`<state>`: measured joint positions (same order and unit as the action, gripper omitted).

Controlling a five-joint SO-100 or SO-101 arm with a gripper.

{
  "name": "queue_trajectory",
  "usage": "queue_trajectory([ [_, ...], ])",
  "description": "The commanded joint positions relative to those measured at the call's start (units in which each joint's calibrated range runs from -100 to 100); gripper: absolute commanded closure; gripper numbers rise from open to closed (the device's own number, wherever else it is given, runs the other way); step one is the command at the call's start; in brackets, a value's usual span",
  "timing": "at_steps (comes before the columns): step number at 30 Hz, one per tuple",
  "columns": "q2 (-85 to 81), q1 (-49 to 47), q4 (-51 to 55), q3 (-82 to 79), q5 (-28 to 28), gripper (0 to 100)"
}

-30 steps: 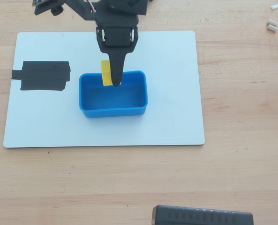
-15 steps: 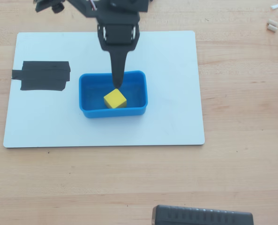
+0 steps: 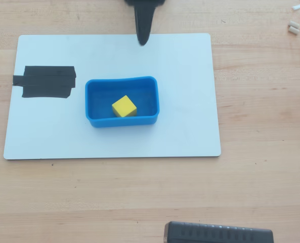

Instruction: Pick up yellow cube and drop it in the blue rectangular bin

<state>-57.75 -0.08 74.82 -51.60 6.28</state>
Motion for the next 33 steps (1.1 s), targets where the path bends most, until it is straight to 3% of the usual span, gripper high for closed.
queue_trajectory([
  [1, -6.40, 0.08, -0.59, -4.67, 0.05, 100],
  [9, -9.83, -4.38, -4.22, -12.76, 0.15, 100],
  [13, -10.67, -3.09, -7.44, -18.94, 0.20, 100],
  [24, -35.94, 1.45, -8.68, -37.85, 0.63, 100],
  [33, -38.54, 4.97, -8.35, -41.85, 0.44, 100],
])
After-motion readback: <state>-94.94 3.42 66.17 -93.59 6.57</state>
